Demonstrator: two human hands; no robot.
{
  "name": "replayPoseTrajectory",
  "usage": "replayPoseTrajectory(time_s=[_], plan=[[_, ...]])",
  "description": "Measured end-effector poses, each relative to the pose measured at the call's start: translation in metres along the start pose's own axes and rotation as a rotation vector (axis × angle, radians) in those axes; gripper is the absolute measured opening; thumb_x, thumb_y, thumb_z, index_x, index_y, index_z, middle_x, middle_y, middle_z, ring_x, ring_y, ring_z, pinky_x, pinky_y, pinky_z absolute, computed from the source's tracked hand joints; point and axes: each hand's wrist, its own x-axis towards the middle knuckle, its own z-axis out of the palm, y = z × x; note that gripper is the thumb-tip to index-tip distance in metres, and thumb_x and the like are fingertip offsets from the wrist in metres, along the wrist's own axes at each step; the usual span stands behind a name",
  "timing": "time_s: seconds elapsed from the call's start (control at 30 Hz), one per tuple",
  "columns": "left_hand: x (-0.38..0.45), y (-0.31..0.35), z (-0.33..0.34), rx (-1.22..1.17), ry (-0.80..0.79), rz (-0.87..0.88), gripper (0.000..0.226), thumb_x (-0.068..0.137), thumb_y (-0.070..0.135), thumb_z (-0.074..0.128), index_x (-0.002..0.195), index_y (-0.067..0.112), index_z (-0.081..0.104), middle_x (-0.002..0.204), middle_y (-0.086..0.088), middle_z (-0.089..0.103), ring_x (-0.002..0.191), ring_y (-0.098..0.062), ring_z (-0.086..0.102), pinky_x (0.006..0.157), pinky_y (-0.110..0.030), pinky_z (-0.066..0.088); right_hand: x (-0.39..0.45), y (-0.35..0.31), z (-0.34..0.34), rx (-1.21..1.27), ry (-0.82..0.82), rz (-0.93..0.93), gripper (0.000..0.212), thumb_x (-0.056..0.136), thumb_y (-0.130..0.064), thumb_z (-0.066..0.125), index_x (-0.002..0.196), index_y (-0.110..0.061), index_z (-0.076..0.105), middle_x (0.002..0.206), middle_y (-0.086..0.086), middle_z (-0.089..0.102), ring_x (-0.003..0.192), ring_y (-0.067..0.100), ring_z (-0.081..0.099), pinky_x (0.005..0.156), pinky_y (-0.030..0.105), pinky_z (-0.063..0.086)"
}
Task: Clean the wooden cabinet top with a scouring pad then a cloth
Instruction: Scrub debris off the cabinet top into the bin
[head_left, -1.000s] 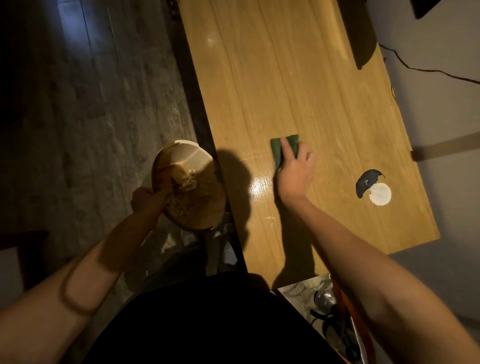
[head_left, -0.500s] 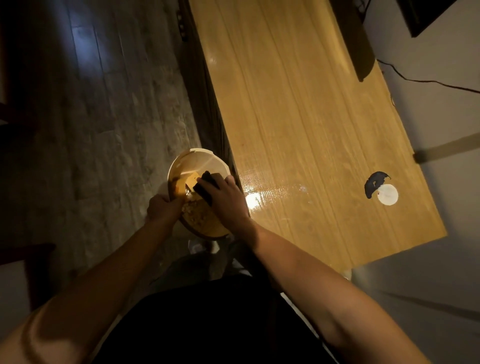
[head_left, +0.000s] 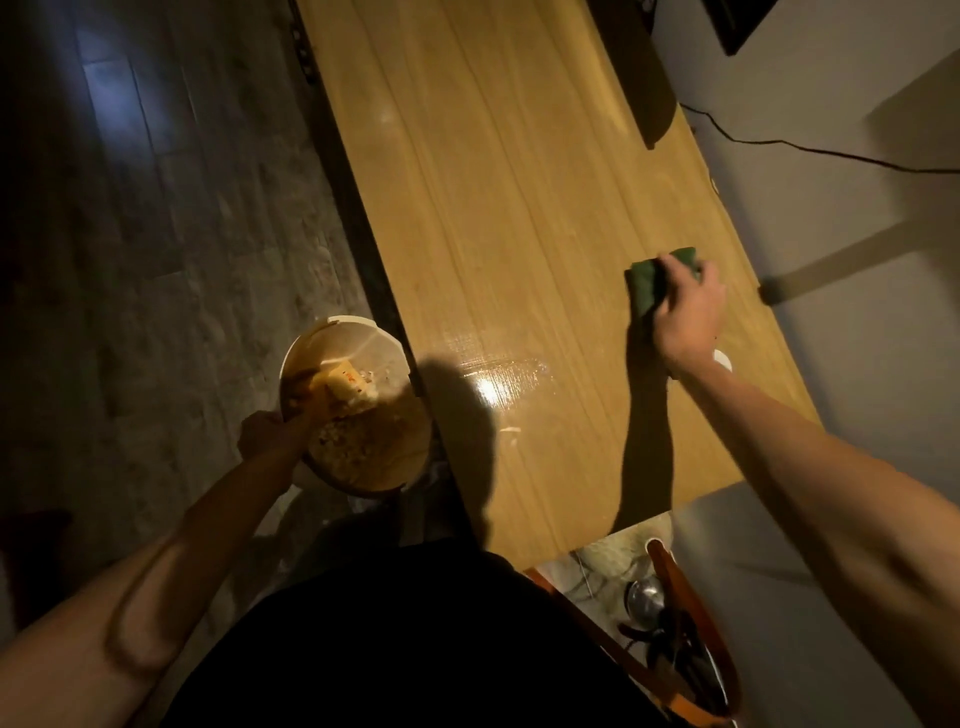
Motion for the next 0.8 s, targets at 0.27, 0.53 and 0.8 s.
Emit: replayPoseTrajectory(time_s=[0.27,0.53,0.8], plan=[[-0.007,-0.007,0.004,-0.079,-0.002,0.034,0.032,0.078,0.024,0.082,0.067,0.012,0.055,0.071,-0.008,0.057,0.075,-0.027,0.058,0.051,-0.03,0.045,0.013,0.072,0.001,-0.077,-0.023,0.112,0.046,0.102,-0.009,0.046,0.143,-0.028,0.055,0.138,0.013,0.045,0.126,0.037,0.042,0.103,0.05,0.041],[-0.009,-0.015,0.004,-0.118,-0.045,0.068,0.032,0.076,0.033,0.082,0.075,0.007,0.062,0.071,-0.004,0.06,0.069,-0.021,0.058,0.045,-0.024,0.048,-0.028,0.024,0.023,-0.104,-0.07,0.019,0.052,0.104,-0.006,0.044,0.148,-0.035,0.047,0.151,0.011,0.04,0.126,0.036,0.039,0.1,0.048,0.041],[-0.016,-0.019,-0.002,-0.041,-0.023,-0.004,0.052,0.078,0.035,0.077,0.116,0.001,0.066,0.113,-0.02,0.067,0.103,-0.036,0.065,0.079,-0.041,0.055,-0.128,-0.109,0.077,0.014,-0.175,-0.224,0.055,0.099,-0.015,0.06,0.149,-0.035,0.047,0.15,0.007,0.043,0.12,0.027,0.044,0.096,0.037,0.044]])
